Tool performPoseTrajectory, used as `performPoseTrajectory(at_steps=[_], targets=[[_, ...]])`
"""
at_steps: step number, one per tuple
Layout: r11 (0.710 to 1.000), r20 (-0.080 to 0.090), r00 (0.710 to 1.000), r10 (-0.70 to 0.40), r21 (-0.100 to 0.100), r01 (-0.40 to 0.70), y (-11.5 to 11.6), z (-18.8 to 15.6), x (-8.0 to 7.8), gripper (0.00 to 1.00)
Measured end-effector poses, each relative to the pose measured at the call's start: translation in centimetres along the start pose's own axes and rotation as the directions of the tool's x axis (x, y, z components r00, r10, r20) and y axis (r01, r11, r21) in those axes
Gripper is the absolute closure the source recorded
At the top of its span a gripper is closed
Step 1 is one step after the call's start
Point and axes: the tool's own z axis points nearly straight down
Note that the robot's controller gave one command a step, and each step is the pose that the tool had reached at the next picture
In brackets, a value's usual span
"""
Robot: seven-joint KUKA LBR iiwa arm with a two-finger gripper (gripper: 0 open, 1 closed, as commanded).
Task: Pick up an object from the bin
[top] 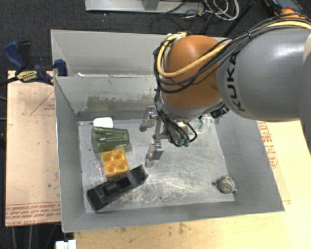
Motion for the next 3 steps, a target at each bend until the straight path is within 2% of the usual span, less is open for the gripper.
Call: performPoseTrajectory(at_steps=[1, 2, 3], targets=[[0.996, -0.01, 0.995, 0.095, 0.002, -0.095, 2.8, 3.2, 4.4, 0.0], [0.992, -0.024, 0.992, -0.126, 0.01, 0.126, 5.6, 11.4, 5.5, 1.0], [0.992, -0.024, 0.992, -0.126, 0.01, 0.126, 5.6, 11.4, 5.5, 1.0]])
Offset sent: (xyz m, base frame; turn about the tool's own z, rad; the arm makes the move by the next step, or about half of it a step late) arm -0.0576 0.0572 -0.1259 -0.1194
